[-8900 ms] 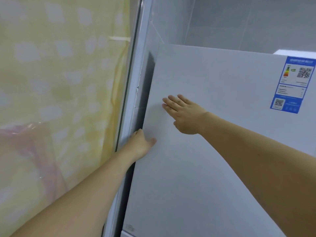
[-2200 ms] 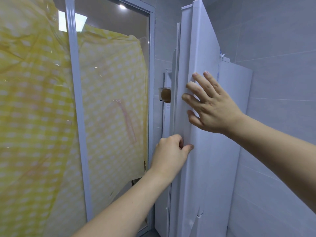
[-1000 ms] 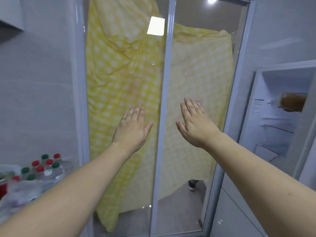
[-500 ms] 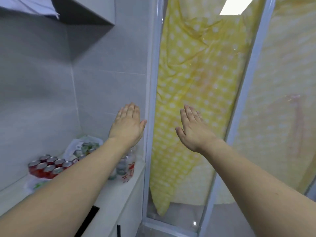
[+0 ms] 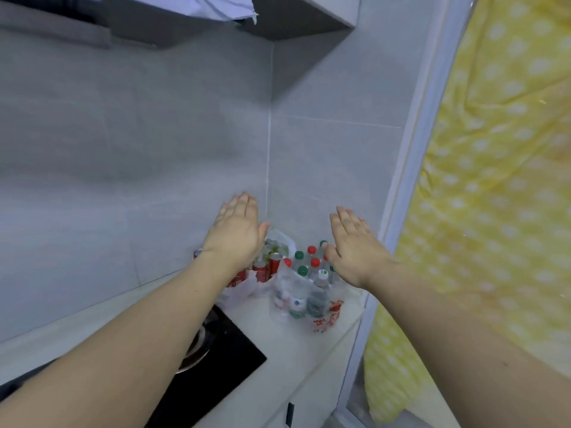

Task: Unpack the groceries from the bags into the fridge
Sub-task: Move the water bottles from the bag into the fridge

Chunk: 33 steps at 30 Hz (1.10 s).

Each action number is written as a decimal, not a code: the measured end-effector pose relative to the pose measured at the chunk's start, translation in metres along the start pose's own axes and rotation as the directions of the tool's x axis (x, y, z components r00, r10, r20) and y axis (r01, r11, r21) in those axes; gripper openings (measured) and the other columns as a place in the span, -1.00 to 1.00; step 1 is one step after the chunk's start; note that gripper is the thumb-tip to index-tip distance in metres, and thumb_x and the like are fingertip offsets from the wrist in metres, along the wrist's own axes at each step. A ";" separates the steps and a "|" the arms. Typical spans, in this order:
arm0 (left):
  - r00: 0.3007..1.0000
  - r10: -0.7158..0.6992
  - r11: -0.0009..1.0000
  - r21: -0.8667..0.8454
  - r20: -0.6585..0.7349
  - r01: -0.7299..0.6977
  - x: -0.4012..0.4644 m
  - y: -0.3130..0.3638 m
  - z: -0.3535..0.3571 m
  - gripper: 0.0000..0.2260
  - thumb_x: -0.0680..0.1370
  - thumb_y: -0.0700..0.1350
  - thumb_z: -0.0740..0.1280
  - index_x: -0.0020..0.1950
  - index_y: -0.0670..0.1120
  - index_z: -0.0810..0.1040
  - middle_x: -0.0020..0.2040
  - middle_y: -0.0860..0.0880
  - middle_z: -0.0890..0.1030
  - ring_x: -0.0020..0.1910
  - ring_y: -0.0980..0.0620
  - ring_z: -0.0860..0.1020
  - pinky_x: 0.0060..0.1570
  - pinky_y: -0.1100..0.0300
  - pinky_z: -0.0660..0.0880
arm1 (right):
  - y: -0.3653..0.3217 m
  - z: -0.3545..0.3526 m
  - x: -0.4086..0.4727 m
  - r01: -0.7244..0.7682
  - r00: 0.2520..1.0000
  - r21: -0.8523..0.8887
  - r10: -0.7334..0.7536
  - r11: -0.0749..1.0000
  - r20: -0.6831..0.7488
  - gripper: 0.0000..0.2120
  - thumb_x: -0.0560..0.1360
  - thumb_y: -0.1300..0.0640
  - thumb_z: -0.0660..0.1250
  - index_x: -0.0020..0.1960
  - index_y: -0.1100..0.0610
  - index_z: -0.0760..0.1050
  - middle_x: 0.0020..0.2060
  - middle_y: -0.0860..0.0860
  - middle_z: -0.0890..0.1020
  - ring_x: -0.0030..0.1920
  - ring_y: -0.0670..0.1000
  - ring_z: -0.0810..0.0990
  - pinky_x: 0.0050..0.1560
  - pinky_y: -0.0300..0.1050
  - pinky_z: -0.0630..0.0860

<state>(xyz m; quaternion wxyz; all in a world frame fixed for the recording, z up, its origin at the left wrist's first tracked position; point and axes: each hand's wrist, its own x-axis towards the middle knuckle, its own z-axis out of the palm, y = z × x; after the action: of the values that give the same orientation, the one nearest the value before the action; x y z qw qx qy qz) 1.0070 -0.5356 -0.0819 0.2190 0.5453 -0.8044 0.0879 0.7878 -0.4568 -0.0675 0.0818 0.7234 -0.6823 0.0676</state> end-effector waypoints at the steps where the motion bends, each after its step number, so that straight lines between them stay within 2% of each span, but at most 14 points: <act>1: 1.000 -0.025 1.000 0.010 0.005 0.025 -0.002 -0.008 0.003 -0.44 0.69 0.06 0.00 0.58 -0.23 0.00 0.60 -0.20 0.01 0.58 -0.13 -0.02 0.54 0.04 -0.13 | -0.004 0.007 0.008 0.027 1.000 0.015 -0.027 1.000 0.016 -0.39 0.67 -0.02 -0.08 0.58 0.23 -0.21 0.57 0.14 -0.23 0.57 0.07 -0.25 0.50 -0.08 -0.29; 8: 0.988 -0.125 0.990 0.069 0.091 0.119 0.005 -0.057 0.041 -0.43 0.69 0.06 0.00 0.59 -0.22 -0.01 0.60 -0.20 0.01 0.58 -0.13 -0.02 0.54 0.05 -0.13 | -0.022 0.059 0.069 0.138 0.984 0.097 -0.147 0.986 0.098 -0.41 0.68 -0.04 -0.10 0.59 0.22 -0.19 0.57 0.15 -0.19 0.57 0.08 -0.20 0.54 -0.05 -0.22; 18: 0.969 -0.138 0.990 -0.012 0.207 0.143 0.052 -0.077 0.119 -0.44 0.68 0.07 0.02 0.59 -0.20 0.03 0.60 -0.16 0.04 0.58 -0.09 -0.01 0.54 -0.01 -0.03 | 0.000 0.114 0.138 0.070 0.972 0.128 -0.097 0.989 0.216 -0.39 0.68 -0.06 -0.04 0.59 0.19 -0.17 0.58 0.08 -0.15 0.58 0.05 -0.17 0.52 -0.06 -0.18; 23: 0.951 -0.161 0.977 -0.093 0.265 0.191 0.072 -0.068 0.153 -0.46 0.68 0.05 0.06 0.58 -0.20 0.07 0.59 -0.16 0.07 0.58 -0.09 0.01 0.53 0.07 -0.05 | 0.022 0.135 0.164 0.064 0.957 0.142 -0.101 0.988 0.271 -0.44 0.69 -0.02 -0.06 0.59 0.16 -0.14 0.59 0.05 -0.09 0.58 0.03 -0.11 0.51 -0.10 -0.16; 25: 0.941 -0.190 0.956 -0.164 0.278 0.242 0.076 -0.061 0.165 -0.48 0.67 0.04 0.09 0.57 -0.18 0.13 0.58 -0.15 0.12 0.57 -0.10 0.06 0.52 0.04 0.05 | 0.037 0.149 0.178 0.074 0.949 0.158 -0.118 0.985 0.291 -0.45 0.68 0.01 -0.07 0.59 0.17 -0.13 0.59 0.07 -0.08 0.58 0.04 -0.10 0.51 -0.11 -0.17; 28: 0.927 -0.243 0.924 -0.221 0.286 0.311 0.082 -0.045 0.187 -0.51 0.63 0.08 0.11 0.48 -0.16 0.28 0.50 -0.14 0.27 0.48 -0.17 0.25 0.41 -0.06 0.28 | 0.067 0.173 0.203 0.074 0.930 0.172 -0.130 0.982 0.343 -0.45 0.67 0.05 -0.04 0.59 0.17 -0.11 0.59 0.08 -0.06 0.58 0.06 -0.08 0.53 -0.06 -0.16; 31: 0.894 -0.313 0.890 -0.228 0.321 0.394 0.089 -0.025 0.206 -0.55 0.63 0.06 0.16 0.45 -0.16 0.33 0.45 -0.15 0.36 0.44 -0.14 0.31 0.37 -0.07 0.33 | 0.093 0.190 0.225 0.090 0.916 0.190 -0.156 0.978 0.371 -0.45 0.63 0.08 -0.01 0.57 0.20 -0.01 0.57 0.10 0.05 0.56 0.08 0.02 0.55 0.00 -0.03; 33: 0.877 -0.348 0.862 -0.256 0.331 0.438 0.096 -0.011 0.213 -0.58 0.63 0.02 0.20 0.43 -0.17 0.36 0.40 -0.16 0.41 0.39 -0.15 0.36 0.35 -0.03 0.33 | 0.105 0.196 0.235 0.124 0.904 0.224 -0.203 0.967 0.377 -0.43 0.58 0.00 -0.08 0.53 0.22 0.11 0.53 0.12 0.18 0.52 0.09 0.16 0.51 0.00 0.12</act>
<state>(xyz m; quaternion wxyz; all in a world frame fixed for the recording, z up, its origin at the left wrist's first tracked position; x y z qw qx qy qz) 0.9333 -0.7013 -0.2295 0.2057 0.6626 -0.7003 -0.1680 0.6945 -0.7335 -0.2075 -0.1242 0.7814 -0.6112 -0.0211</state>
